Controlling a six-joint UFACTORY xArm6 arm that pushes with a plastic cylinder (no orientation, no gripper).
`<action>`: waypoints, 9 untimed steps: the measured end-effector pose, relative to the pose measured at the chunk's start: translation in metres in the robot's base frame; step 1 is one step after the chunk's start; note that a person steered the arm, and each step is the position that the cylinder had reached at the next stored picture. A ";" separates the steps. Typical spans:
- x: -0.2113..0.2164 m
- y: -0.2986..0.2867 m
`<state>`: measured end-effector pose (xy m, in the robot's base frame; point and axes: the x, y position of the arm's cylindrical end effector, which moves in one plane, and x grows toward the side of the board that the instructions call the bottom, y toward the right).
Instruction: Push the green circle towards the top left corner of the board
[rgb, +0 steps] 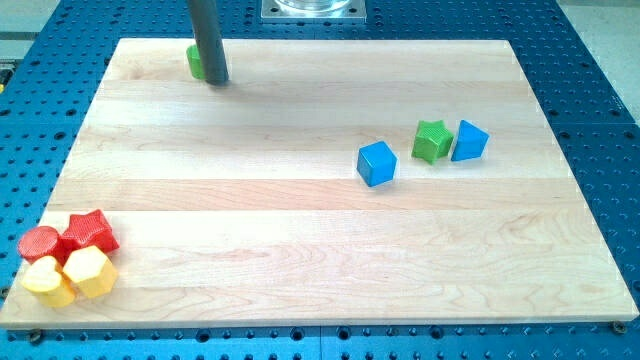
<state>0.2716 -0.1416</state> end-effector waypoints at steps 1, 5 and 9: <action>-0.001 0.027; -0.026 -0.070; -0.048 -0.040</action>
<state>0.2240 -0.1815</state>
